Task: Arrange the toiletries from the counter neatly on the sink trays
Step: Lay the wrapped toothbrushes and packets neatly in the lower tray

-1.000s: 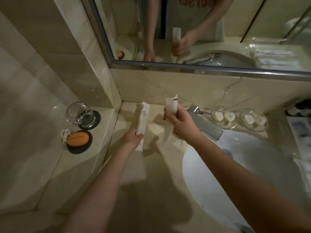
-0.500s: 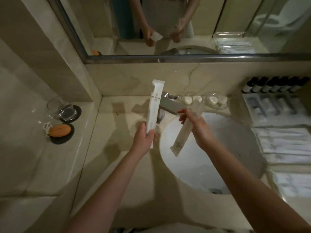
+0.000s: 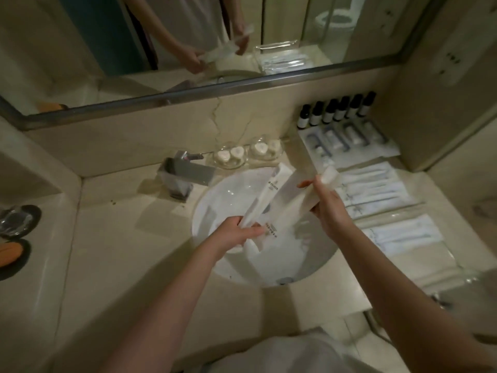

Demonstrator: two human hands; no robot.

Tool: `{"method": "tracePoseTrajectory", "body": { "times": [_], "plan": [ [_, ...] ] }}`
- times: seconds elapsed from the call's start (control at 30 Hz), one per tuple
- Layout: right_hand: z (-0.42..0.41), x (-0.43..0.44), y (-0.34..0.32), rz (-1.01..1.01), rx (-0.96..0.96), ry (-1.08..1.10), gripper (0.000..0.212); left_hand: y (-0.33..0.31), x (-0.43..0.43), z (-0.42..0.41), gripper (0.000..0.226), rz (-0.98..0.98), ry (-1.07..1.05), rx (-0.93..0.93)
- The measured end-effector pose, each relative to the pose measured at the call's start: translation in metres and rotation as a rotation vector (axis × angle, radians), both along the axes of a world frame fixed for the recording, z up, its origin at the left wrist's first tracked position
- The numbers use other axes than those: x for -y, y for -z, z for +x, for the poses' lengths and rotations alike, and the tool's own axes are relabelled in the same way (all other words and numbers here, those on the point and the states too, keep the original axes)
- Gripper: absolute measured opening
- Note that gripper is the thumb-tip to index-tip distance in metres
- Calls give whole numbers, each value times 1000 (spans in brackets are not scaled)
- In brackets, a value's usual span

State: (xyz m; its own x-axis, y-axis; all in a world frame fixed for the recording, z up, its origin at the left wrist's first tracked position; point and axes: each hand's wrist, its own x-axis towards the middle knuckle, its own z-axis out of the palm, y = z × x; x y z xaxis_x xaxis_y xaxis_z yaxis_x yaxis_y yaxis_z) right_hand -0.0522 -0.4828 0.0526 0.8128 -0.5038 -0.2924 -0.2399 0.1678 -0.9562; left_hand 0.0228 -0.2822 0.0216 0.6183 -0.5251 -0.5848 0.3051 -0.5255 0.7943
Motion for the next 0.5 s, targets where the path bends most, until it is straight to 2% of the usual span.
{"method": "tracePoseTrajectory", "body": {
  "times": [0.07,0.27,0.5],
  "plan": [
    [-13,17,4,24,-15,54,38,2,15,-7,15,19,81,-12],
    [-53,63,12,11,-28,261,10,4,75,-31,30,45,176,25],
    [-111,127,14,-18,-36,443,13,12,147,-58,30,70,230,151]
  ]
}}
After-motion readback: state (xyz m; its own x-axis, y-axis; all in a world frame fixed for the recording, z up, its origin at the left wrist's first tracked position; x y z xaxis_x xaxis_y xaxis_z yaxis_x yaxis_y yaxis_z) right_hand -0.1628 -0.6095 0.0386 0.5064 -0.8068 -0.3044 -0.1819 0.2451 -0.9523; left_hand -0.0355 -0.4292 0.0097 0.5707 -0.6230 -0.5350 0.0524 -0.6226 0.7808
